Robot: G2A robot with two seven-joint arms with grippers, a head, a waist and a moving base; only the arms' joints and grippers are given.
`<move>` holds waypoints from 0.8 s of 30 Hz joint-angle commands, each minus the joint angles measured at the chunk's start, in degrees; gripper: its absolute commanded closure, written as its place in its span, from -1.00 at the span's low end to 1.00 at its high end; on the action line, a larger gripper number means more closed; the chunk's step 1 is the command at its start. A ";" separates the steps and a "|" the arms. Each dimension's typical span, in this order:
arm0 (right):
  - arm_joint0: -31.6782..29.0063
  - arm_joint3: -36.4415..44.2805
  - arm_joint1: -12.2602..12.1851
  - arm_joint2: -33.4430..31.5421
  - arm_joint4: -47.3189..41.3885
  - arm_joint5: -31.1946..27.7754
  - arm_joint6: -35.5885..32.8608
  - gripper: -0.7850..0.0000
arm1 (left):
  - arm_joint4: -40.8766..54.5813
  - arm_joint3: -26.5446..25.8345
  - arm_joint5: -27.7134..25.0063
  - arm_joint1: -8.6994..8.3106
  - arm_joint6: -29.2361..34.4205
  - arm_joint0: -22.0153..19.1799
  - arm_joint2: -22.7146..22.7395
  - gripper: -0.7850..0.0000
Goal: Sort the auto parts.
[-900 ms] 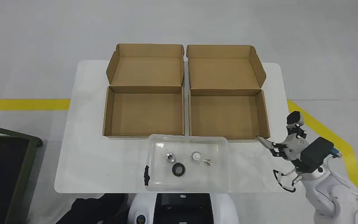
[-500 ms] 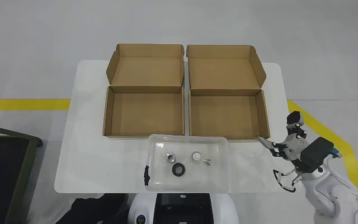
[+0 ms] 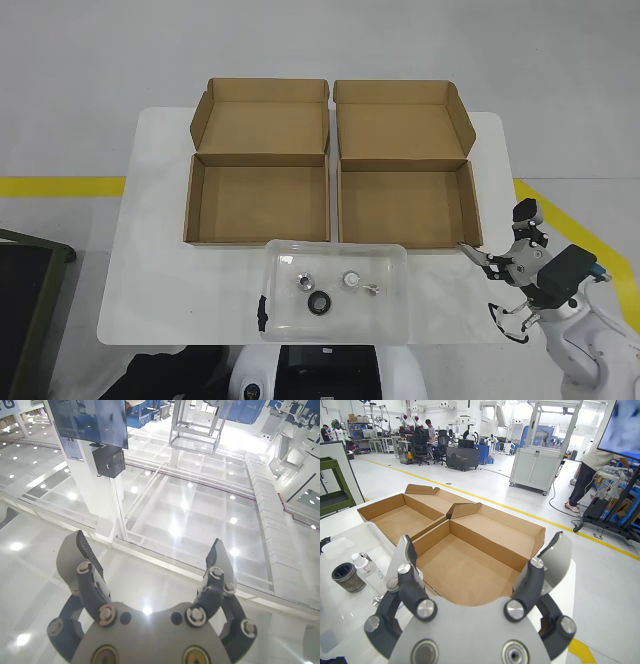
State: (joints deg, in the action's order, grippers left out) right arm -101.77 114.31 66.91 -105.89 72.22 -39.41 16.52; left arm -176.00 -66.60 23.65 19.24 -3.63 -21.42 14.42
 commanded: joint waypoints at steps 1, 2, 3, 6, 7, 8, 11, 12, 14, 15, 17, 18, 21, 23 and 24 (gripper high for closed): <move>0.02 0.00 0.00 0.05 0.09 0.15 -0.20 -1.00 | 0.00 0.00 0.00 0.00 0.00 0.00 0.00 -1.00; 0.14 0.13 0.00 0.33 0.21 0.52 -0.80 -1.00 | 0.00 0.00 0.00 0.00 0.00 0.00 0.00 -1.00; 0.27 0.32 -0.04 0.75 0.29 0.07 -1.28 -1.00 | 0.00 0.00 0.00 0.00 0.00 0.00 0.00 -1.00; 1.01 0.49 -0.21 1.56 1.14 -1.13 -2.42 -1.00 | 0.00 0.00 0.00 0.00 0.00 0.00 0.00 -1.00; 1.20 0.62 -0.26 1.92 1.31 -1.57 -2.67 -1.00 | 0.00 0.00 0.00 0.00 0.00 0.00 0.00 -1.00; 1.40 0.74 -0.32 2.19 1.69 -1.99 -2.96 -1.00 | 0.00 0.00 0.00 0.00 0.00 0.00 0.00 -1.00; 1.89 1.11 -0.44 3.62 2.56 -3.09 -3.61 -1.00 | 0.00 0.00 0.00 0.00 0.00 0.00 0.00 -1.00; 2.06 1.22 -0.47 4.22 2.88 -3.36 -3.89 -1.00 | 0.00 0.00 0.00 0.00 0.00 0.00 0.00 -1.00; 2.44 1.54 -0.52 5.55 3.77 -3.85 -4.37 -1.00 | 0.00 0.00 0.00 0.00 0.00 0.00 0.00 -1.00; 2.61 1.57 -0.53 6.21 3.99 -3.91 -4.47 -1.00 | 0.00 0.00 0.00 0.00 0.00 0.00 0.00 -1.00; 2.93 1.68 -0.56 7.36 4.78 -3.92 -4.79 -1.00 | 0.00 0.00 0.00 0.00 0.00 0.00 0.00 -1.00; 3.07 1.75 -0.57 8.06 4.97 -3.99 -4.87 -1.00 | 0.00 0.00 0.00 0.00 0.00 0.00 0.00 -1.00; 3.65 2.27 -0.64 10.06 6.50 -4.35 -5.55 -1.00 | 0.00 0.00 0.00 0.00 0.00 0.00 0.00 -1.00; 3.95 2.47 -0.68 11.41 7.70 -4.47 -5.93 -1.00 | 0.00 0.00 0.00 0.00 0.00 0.00 0.00 -1.00; 4.14 2.62 -0.69 12.07 8.35 -4.35 -6.14 -1.00 | 0.00 0.00 0.00 0.00 0.00 0.00 0.00 -1.00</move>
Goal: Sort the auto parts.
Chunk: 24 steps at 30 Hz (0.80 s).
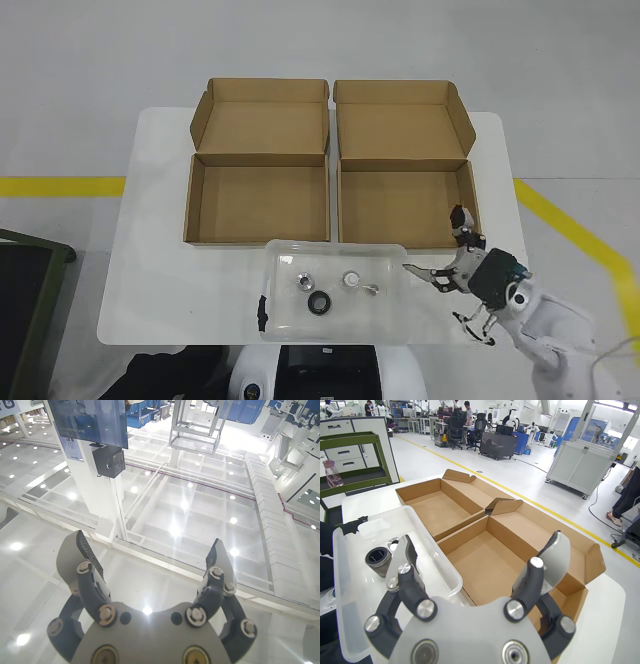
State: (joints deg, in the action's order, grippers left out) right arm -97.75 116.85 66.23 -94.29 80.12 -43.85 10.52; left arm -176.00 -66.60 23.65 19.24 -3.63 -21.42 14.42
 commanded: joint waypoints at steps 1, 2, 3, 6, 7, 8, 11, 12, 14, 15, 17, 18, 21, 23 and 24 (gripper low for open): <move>0.25 0.09 -0.03 1.13 1.05 0.15 -0.42 -1.00 | 0.00 0.00 0.00 0.00 0.00 0.00 0.00 -1.00; 0.42 0.18 -0.05 1.79 1.69 0.18 -0.69 -1.00 | 0.00 0.00 0.00 0.00 0.00 0.00 0.00 -1.00; 0.62 0.28 -0.07 2.41 2.27 0.17 -0.80 -1.00 | 0.00 0.00 0.00 0.00 0.00 0.00 0.00 -1.00; 1.11 0.31 -0.15 4.11 4.04 0.19 -1.24 -1.00 | 0.00 0.00 0.00 0.00 0.00 0.00 0.00 -1.00; 1.23 0.28 -0.16 4.69 4.30 0.28 -1.21 -1.00 | 0.00 0.00 0.00 0.00 0.00 0.00 0.00 -1.00; 1.39 0.37 -0.18 5.18 4.71 0.35 -1.21 -1.00 | 0.00 0.00 0.00 0.00 0.00 0.00 0.00 -1.00; 1.82 0.81 -0.27 6.68 5.89 -0.20 -0.68 -1.00 | 0.00 0.00 0.00 0.00 0.00 0.00 0.00 -1.00; 1.96 0.89 -0.32 7.21 6.41 -0.47 -0.58 -1.00 | 0.00 0.00 0.00 0.00 0.00 0.00 0.00 -1.00; 2.20 0.74 -0.38 8.30 7.10 -0.83 -0.37 -1.00 | 0.00 0.00 0.00 0.00 0.00 0.00 0.00 -1.00; 2.22 0.40 -0.37 8.94 6.50 -1.05 0.04 -1.00 | 0.00 0.00 0.00 0.00 0.00 0.00 0.00 -1.00; 2.69 0.50 -0.44 9.87 7.13 -1.56 -0.60 -1.00 | 0.00 0.00 0.00 0.00 0.00 0.00 0.00 -1.00; 2.84 0.64 -0.49 10.52 7.54 -2.03 -1.01 -1.00 | 0.00 0.00 0.00 0.00 0.00 0.00 0.00 -1.00; 3.53 0.74 -0.64 12.22 9.20 -3.25 -3.10 -1.00 | 0.00 0.00 0.00 0.00 0.00 0.00 0.00 -1.00; 4.06 0.66 -0.73 13.33 10.19 -3.91 -4.08 -1.00 | 0.00 0.00 0.00 0.00 0.00 0.00 0.00 -1.00; 4.34 0.62 -0.78 13.84 11.02 -4.17 -4.73 -1.00 | 0.00 0.00 0.00 0.00 0.00 0.00 0.00 -1.00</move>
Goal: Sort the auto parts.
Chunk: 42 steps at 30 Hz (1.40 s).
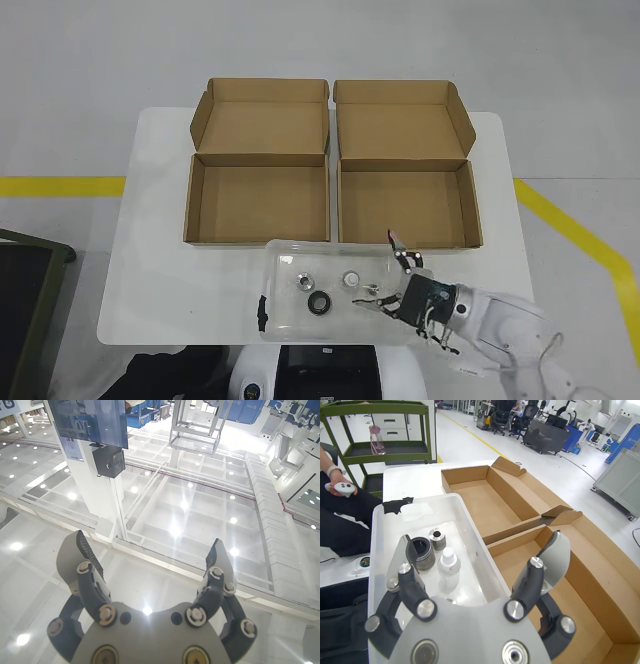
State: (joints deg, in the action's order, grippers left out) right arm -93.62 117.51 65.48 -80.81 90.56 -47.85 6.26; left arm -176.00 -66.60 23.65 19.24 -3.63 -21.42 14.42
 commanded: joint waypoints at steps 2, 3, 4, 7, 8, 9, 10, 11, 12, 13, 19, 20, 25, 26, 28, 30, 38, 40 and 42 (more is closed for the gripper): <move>0.84 -0.04 -0.18 1.59 2.60 -1.12 -1.77 -1.00 | 0.00 0.00 0.00 0.00 0.00 0.00 0.00 -1.00; 1.12 -0.18 -0.23 2.18 3.40 -1.41 -2.29 -1.00 | 0.00 0.00 0.00 0.00 0.00 0.00 0.00 -1.00; 1.39 -0.49 -0.27 2.73 3.98 -1.57 -2.77 -1.00 | 0.00 0.00 0.00 0.00 0.00 0.00 0.00 -1.00; 2.30 -1.52 -0.37 4.18 5.09 -2.09 -4.19 -1.00 | 0.00 0.00 0.00 0.00 0.00 0.00 0.00 -1.00; 2.57 -1.84 -0.39 4.60 5.12 -2.22 -4.63 -1.00 | 0.00 0.00 0.00 0.00 0.00 0.00 0.00 -1.00; 2.83 -2.11 -0.42 5.04 5.19 -2.57 -5.13 -1.00 | 0.00 0.00 0.00 0.00 0.00 0.00 0.00 -1.00; 3.12 -2.38 -0.46 5.50 5.29 -3.17 -5.69 -1.00 | 0.00 0.00 0.00 0.00 0.00 0.00 0.00 -1.00; 3.38 -2.70 -0.49 5.88 5.31 -3.50 -6.34 -1.00 | 0.00 0.00 0.00 0.00 0.00 0.00 0.00 -1.00; 3.60 -2.98 -0.50 6.26 4.99 -3.65 -6.74 -1.00 | 0.00 0.00 0.00 0.00 0.00 0.00 0.00 -1.00; 3.84 -3.28 -0.52 6.62 4.83 -3.86 -7.27 -1.00 | 0.00 0.00 0.00 0.00 0.00 0.00 0.00 -1.00; 5.21 -5.03 -0.60 8.37 3.49 -4.41 -10.17 -1.00 | 0.00 0.00 0.00 0.00 0.00 0.00 0.00 -1.00; 5.51 -5.22 -0.62 8.62 3.39 -4.48 -10.69 -1.00 | 0.00 0.00 0.00 0.00 0.00 0.00 0.00 -1.00; 6.98 -6.25 -0.65 9.79 2.92 -4.01 -12.89 -1.00 | 0.00 0.00 0.00 0.00 0.00 0.00 0.00 -1.00; 7.26 -6.49 -0.66 10.00 2.84 -3.83 -13.53 -1.00 | 0.00 0.00 0.00 0.00 0.00 0.00 0.00 -1.00; 7.71 -7.02 -0.65 10.31 2.19 -3.38 -14.29 -0.98 | 0.00 0.00 0.00 0.00 0.00 0.00 0.00 -1.00; 8.09 -7.53 -0.66 10.48 1.63 -2.94 -15.09 -0.62 | 0.00 0.00 0.00 0.00 0.00 0.00 0.00 -1.00; 8.62 -8.45 -0.90 10.78 0.84 -1.46 -16.35 0.29 | 0.00 0.00 0.00 0.00 0.00 0.00 0.00 -1.00; 8.86 -8.45 -0.99 10.92 1.26 -1.41 -15.69 0.38 | 0.00 0.00 0.00 0.00 0.00 0.00 0.00 -1.00; 9.00 -8.88 -1.11 10.90 1.79 -1.31 -15.25 0.57 | 0.00 0.00 0.00 0.00 0.00 0.00 0.00 -1.00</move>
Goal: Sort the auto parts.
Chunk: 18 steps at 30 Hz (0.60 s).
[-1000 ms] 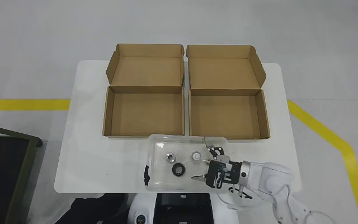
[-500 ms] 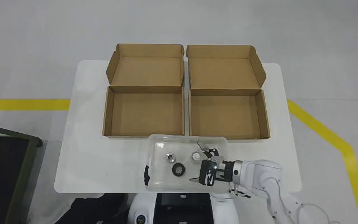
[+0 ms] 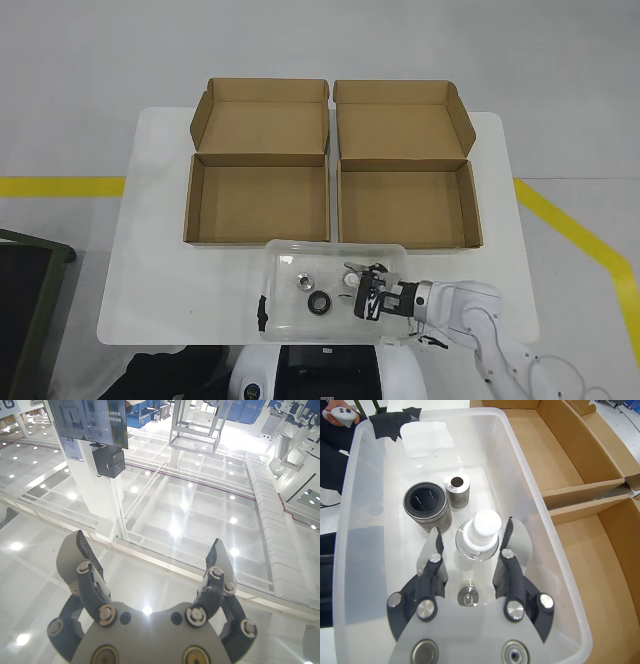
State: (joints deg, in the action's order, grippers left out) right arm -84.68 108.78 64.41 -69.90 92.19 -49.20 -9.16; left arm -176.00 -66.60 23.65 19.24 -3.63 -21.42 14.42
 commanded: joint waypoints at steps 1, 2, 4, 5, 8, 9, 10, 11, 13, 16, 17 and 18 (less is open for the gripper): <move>0.12 -0.16 -0.10 -0.05 0.26 0.05 0.43 0.73 | 0.00 0.00 0.00 0.00 0.00 0.00 0.00 -1.00; 0.17 -0.22 -0.15 -0.11 0.30 0.03 0.66 0.92 | 0.00 0.00 0.00 0.00 0.00 0.00 0.00 -1.00; 0.23 -0.21 -0.28 -0.30 0.25 -0.02 0.87 1.00 | 0.00 0.00 0.00 0.00 0.00 0.00 0.00 -1.00; 0.24 -0.02 -0.34 -0.40 0.02 -0.24 1.07 1.00 | 0.00 0.00 0.00 0.00 0.00 0.00 0.00 -1.00; 0.16 0.96 -0.59 -0.97 -1.00 -1.54 1.16 1.00 | 0.00 0.00 0.00 0.00 0.00 0.00 0.00 -1.00; 0.08 1.58 -0.69 -1.18 -1.42 -2.21 1.04 1.00 | 0.00 0.00 0.00 0.00 0.00 0.00 0.00 -1.00; -0.05 2.11 -0.80 -1.48 -2.09 -2.93 0.96 1.00 | 0.00 0.00 0.00 0.00 0.00 0.00 0.00 -1.00; -0.14 2.76 -0.91 -1.82 -2.56 -3.65 0.71 1.00 | 0.00 0.00 0.00 0.00 0.00 0.00 0.00 -1.00; -0.41 4.12 -1.14 -2.57 -3.79 -4.91 0.22 1.00 | 0.00 0.00 0.00 0.00 0.00 0.00 0.00 -1.00; -0.87 6.44 -1.47 -3.77 -5.79 -6.26 -0.60 1.00 | 0.00 0.00 0.00 0.00 0.00 0.00 0.00 -1.00; -1.01 7.24 -1.57 -4.10 -6.43 -6.70 -0.77 1.00 | 0.00 0.00 0.00 0.00 0.00 0.00 0.00 -1.00; -1.13 7.93 -1.66 -4.37 -7.06 -7.15 -0.93 1.00 | 0.00 0.00 0.00 0.00 0.00 0.00 0.00 -1.00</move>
State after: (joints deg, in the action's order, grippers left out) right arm -85.73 116.17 62.82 -74.07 85.63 -56.03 -9.98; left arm -176.00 -66.60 23.65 19.24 -3.63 -21.42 14.42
